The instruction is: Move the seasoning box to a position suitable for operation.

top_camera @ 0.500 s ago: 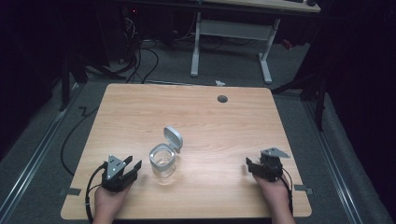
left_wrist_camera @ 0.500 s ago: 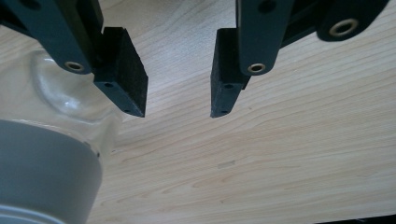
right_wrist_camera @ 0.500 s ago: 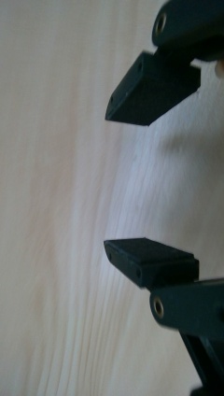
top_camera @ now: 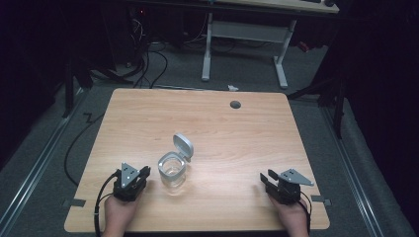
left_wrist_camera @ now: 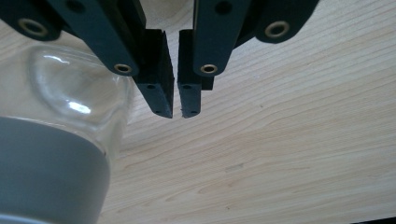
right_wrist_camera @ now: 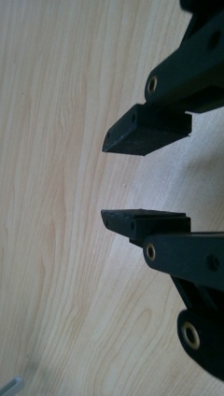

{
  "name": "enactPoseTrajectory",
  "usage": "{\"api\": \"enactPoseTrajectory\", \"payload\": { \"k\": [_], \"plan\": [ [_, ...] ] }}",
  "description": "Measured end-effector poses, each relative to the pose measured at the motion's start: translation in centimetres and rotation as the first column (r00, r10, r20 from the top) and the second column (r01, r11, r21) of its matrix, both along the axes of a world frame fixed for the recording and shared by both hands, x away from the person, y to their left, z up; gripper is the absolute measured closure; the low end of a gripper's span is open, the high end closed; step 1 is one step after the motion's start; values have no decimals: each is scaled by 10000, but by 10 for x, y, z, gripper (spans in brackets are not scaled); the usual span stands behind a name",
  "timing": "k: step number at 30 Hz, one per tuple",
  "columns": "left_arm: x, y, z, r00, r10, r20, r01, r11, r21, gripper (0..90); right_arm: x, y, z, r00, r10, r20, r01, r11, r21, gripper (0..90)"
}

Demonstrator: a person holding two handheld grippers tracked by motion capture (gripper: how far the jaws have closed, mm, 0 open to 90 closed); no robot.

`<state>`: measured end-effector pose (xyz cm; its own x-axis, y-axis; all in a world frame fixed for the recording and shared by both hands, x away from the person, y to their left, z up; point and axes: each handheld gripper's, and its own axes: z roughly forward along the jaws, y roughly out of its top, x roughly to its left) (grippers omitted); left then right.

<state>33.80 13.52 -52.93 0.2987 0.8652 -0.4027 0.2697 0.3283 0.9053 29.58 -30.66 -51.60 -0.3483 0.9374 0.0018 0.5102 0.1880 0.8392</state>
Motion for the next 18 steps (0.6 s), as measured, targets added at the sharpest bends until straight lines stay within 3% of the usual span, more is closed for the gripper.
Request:
{"api": "enactPoseTrajectory", "payload": {
  "k": [6,11,18],
  "plan": [
    [13,2,2,9997,223,20,-223,9996,-199,900,4,-3,4,9997,68,241,-74,9996,262,714],
    [27,-8,0,9999,128,-87,-131,9991,-404,900,4,2,6,9984,242,509,-256,9993,267,849],
    [27,-20,2,9997,-230,83,234,9986,-474,900,3,10,4,9965,649,522,-655,9978,105,865]
  ]
}}
